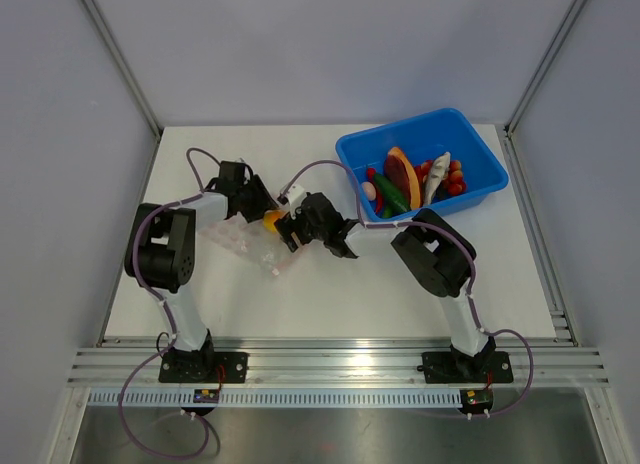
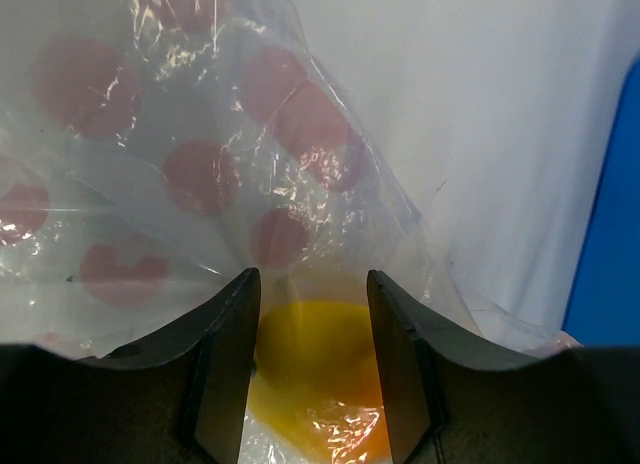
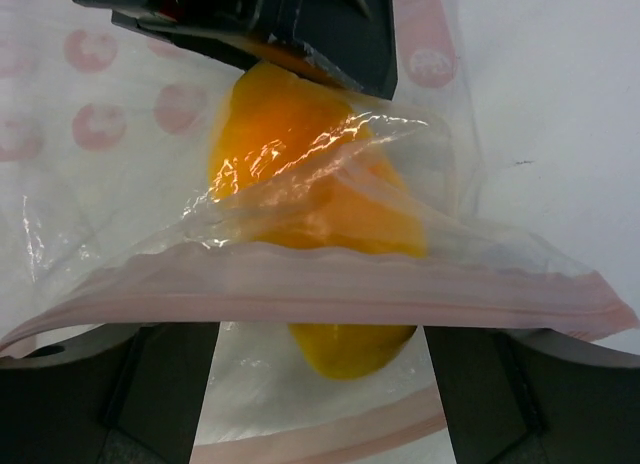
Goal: Open the zip-top bag and remove the fake food
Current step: Pick up the fake fruit from the zipper food storage bag.
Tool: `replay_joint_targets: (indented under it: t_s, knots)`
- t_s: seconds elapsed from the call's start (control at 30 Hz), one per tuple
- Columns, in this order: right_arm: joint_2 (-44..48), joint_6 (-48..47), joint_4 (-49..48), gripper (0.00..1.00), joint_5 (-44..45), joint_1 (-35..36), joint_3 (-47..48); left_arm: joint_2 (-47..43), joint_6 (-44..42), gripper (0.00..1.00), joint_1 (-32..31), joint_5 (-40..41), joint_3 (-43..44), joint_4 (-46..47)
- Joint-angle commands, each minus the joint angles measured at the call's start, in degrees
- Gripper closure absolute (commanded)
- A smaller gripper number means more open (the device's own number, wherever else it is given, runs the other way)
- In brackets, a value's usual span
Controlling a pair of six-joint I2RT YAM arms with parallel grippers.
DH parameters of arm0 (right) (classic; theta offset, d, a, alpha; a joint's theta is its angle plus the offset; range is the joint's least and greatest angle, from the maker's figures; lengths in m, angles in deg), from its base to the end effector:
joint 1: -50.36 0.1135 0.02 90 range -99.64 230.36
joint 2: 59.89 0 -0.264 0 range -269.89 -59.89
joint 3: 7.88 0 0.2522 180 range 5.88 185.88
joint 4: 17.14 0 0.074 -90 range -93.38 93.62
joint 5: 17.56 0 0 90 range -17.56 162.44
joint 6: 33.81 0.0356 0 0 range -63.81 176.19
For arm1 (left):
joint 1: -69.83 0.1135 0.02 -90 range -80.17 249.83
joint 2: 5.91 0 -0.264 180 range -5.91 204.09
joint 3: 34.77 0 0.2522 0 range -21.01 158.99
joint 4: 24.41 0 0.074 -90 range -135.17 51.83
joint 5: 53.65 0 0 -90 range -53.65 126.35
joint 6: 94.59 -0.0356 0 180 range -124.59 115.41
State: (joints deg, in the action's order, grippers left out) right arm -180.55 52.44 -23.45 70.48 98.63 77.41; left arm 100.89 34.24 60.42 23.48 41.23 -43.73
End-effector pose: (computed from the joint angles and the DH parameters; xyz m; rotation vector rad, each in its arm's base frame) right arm 0.3027 0.3412 0.1414 -0.9479 1.8939 0.5055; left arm 0.3762 -0.0704 0.1537 -0.5406 2.4657 -0.6336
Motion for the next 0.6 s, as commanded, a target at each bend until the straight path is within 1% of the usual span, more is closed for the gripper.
replay_joint_targets:
  t_s: [0.0, 0.13, 0.33, 0.4, 0.47, 0.57]
  knots:
    - [-0.63, -2.31, -0.67, 0.15, 0.55, 1.12, 2.92, 0.69, -0.95, 0.5, -0.87, -4.36, 2.19, 0.03]
    - [-1.07, -2.58, 0.3, 0.16, -0.33, 1.12, 3.53, -0.19, -1.12, 0.5, -1.22, -4.45, 2.01, 0.03]
    - [-1.59, -2.76, 1.97, 0.21, -1.29, 1.21, 4.67, -0.37, -1.04, 0.5, -1.58, -5.94, 2.01, 0.29]
    - [-1.77, -2.93, 2.93, 0.25, -1.56, 1.21, 5.02, -0.46, -0.86, 0.5, -1.58, -5.77, 1.92, 0.29]
    - [-1.95, -2.93, 3.64, 0.27, -1.74, 1.21, 5.46, -0.54, -0.77, 0.5, -1.49, -5.33, 1.84, 0.29]
    - [-2.03, -2.93, 5.3, 0.34, -1.73, 1.12, 6.52, -0.81, -0.34, 0.5, -1.49, -4.46, 1.75, 0.29]
